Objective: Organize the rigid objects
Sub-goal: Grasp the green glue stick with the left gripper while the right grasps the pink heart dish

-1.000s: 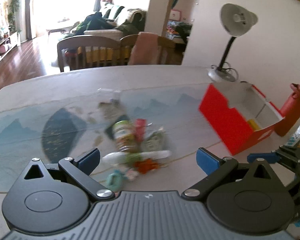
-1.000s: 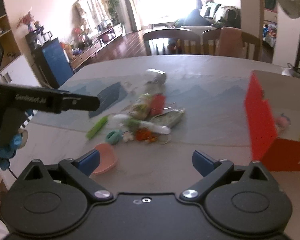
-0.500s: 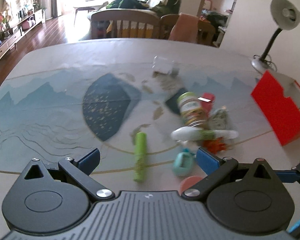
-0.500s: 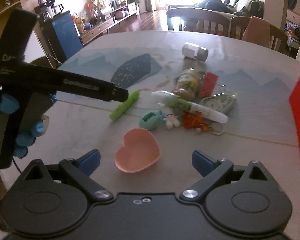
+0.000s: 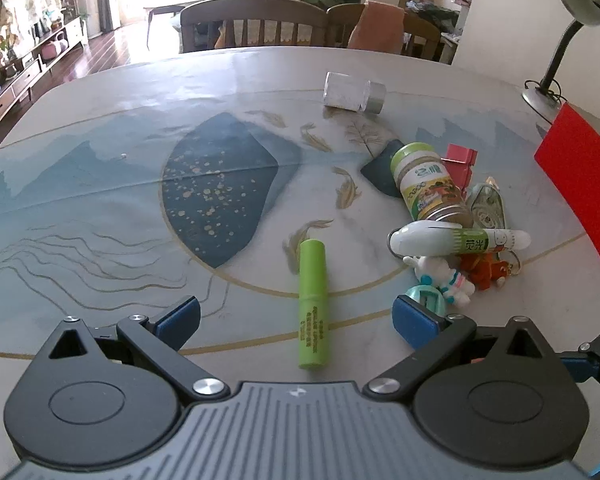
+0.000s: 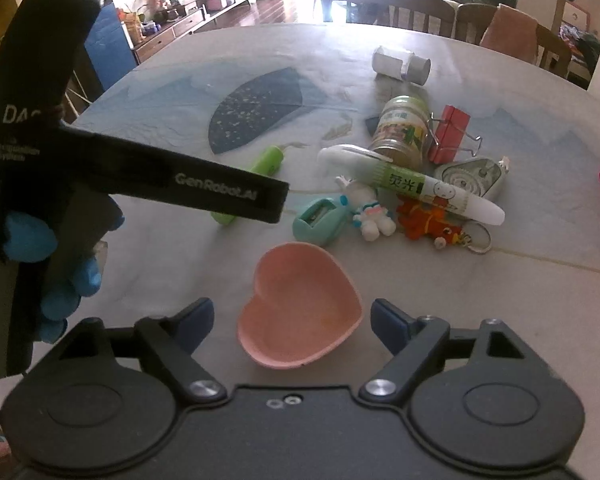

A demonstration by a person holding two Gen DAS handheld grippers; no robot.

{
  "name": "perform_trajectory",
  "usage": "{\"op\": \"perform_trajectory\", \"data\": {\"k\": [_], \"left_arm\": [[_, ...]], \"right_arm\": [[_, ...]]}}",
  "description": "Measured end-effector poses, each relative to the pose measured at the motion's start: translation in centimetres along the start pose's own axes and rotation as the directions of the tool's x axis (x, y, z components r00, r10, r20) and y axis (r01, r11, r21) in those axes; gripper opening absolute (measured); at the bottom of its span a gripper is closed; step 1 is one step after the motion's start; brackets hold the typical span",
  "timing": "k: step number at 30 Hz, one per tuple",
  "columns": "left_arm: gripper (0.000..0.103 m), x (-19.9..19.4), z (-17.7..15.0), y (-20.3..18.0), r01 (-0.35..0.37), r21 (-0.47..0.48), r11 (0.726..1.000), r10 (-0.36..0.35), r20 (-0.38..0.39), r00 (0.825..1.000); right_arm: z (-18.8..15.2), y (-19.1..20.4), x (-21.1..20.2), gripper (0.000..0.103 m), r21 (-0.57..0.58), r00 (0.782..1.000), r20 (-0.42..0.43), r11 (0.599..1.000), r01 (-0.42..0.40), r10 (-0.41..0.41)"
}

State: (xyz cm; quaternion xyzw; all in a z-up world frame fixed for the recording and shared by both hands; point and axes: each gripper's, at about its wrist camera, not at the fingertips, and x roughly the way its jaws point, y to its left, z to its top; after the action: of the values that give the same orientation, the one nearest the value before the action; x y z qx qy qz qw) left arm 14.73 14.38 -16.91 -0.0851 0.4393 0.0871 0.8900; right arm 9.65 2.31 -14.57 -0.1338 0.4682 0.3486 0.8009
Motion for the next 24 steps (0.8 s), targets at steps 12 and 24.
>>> {"op": "perform_trajectory", "data": {"k": [12,24], "left_arm": [[0.068,0.9,0.0,0.0,0.002,-0.004,1.0,-0.002,-0.004,1.0],[0.016,0.8,0.1,-1.2,-0.002,0.047,0.999,0.002,0.001,1.0]], "right_arm": [[-0.3,0.5,0.6,0.07,-0.011,0.999,-0.033,1.0,0.026,-0.027],[-0.4,-0.3,-0.6,0.069,0.013,0.999,-0.012,0.999,0.039,-0.038]]}}
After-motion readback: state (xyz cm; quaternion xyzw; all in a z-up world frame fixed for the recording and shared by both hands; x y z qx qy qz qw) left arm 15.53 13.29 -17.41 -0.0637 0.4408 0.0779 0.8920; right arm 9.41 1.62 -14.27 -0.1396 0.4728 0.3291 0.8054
